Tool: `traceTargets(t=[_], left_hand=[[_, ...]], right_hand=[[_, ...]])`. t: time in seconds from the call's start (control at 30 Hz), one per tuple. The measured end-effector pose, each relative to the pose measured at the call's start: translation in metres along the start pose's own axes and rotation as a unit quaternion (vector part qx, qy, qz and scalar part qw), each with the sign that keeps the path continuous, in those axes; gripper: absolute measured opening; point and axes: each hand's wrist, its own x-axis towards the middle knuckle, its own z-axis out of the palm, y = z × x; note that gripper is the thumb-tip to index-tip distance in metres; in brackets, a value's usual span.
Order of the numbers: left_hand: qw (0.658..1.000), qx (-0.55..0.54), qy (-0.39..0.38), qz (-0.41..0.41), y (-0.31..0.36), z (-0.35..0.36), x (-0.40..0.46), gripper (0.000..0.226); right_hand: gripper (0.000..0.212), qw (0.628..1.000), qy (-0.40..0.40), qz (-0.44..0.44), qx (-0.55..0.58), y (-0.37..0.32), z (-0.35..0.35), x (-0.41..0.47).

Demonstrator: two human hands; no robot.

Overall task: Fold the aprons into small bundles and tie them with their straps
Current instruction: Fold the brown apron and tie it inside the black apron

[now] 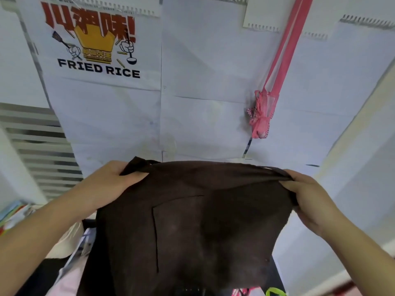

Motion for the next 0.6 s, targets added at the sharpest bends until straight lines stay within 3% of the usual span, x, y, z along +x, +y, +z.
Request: traceTargets(t=[0.1, 0.2, 0.23, 0.3, 0.37, 0.4, 0.43, 0.5, 0.53, 0.6], left_hand=[[0.999, 0.034, -0.034, -0.022, 0.005, -0.007, -0.004, 0.030], [0.994, 0.099, -0.043, 0.018, 0.020, -0.022, 0.000, 0.006], [0.992, 0.110, -0.021, 0.050, 0.028, -0.029, 0.005, 0.021], [0.984, 0.087, 0.084, 0.129, 0.053, -0.042, 0.013, 0.038], [0.937, 0.052, 0.233, 0.253, 0.078, -0.046, 0.004, 0.031], [0.905, 0.035, 0.288, 0.310, 0.082, -0.045, -0.003, 0.025], [0.888, 0.026, 0.287, 0.358, 0.076, -0.042, -0.011, 0.019], [0.903, 0.117, 0.153, 0.383, 0.039, -0.024, -0.023, 0.010], [0.915, 0.207, 0.043, 0.343, 0.010, -0.012, -0.025, 0.014], [0.875, 0.402, -0.159, 0.219, -0.060, 0.016, -0.021, 0.017]], right_hand=[[0.024, 0.998, -0.034, 0.006, -0.054, -0.008, -0.002, 0.003], [0.013, 0.977, -0.070, 0.001, -0.202, -0.025, -0.008, 0.019], [0.013, 0.970, -0.042, -0.028, -0.238, -0.035, -0.010, 0.025], [0.013, 0.951, 0.064, -0.139, -0.270, -0.061, -0.013, 0.031], [0.010, 0.896, 0.202, -0.303, -0.256, -0.085, -0.015, 0.016], [0.012, 0.863, 0.228, -0.376, -0.249, -0.089, -0.014, 0.002], [0.017, 0.837, 0.210, -0.432, -0.262, -0.084, -0.010, -0.011], [0.030, 0.806, 0.035, -0.455, -0.378, -0.036, -0.001, -0.027], [0.039, 0.779, -0.086, -0.408, -0.469, 0.005, 0.002, -0.031], [0.043, 0.726, -0.254, -0.230, -0.596, 0.097, -0.002, -0.026]])
